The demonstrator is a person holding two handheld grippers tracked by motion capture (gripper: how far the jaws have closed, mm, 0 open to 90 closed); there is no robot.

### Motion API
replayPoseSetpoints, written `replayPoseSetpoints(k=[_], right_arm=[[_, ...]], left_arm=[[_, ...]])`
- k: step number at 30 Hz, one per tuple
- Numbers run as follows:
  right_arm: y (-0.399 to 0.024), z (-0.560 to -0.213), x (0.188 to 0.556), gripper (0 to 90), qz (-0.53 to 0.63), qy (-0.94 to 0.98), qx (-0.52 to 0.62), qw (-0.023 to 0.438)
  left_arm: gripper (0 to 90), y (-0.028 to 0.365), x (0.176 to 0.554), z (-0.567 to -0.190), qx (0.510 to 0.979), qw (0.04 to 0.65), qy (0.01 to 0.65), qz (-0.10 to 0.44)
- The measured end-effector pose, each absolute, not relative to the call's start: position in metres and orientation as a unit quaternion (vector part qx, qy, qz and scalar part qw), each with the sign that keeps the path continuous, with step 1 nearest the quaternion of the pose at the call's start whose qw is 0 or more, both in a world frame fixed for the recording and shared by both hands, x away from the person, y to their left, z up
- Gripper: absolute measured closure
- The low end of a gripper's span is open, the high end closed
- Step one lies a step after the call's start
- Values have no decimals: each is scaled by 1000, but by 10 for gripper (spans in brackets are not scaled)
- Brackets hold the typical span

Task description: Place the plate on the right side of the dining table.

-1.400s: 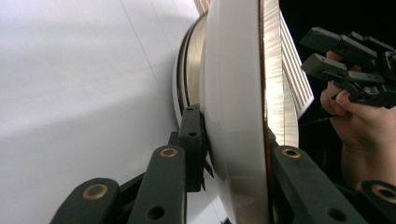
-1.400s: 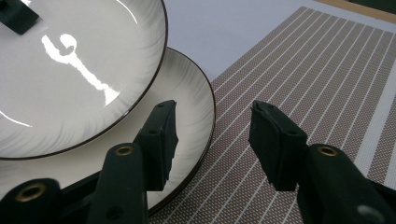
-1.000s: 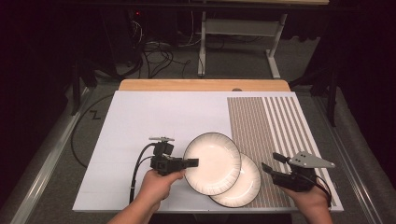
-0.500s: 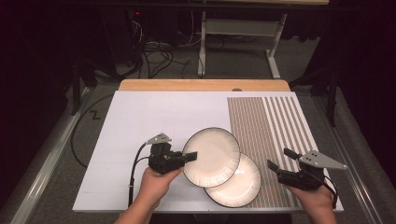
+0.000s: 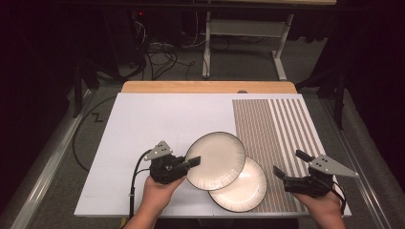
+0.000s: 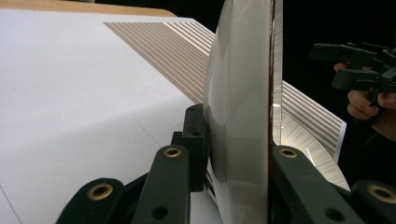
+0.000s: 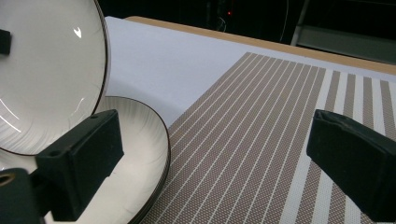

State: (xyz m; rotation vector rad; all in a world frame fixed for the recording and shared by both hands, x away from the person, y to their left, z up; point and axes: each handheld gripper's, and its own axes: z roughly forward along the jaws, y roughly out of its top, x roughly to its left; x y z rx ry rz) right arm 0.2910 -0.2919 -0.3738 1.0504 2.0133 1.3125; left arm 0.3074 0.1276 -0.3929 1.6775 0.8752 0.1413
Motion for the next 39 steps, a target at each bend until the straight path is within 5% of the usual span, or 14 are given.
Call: replayPoseSetpoints(k=[17,39], right_arm=[[-279,-377,289,11,483,747,380,255],[-211,-378,313,43,481,787,328,203]], left_arm=[[754,128,299,-392,728,584,347,93],[752,130,300,-392,734,582,337,93]])
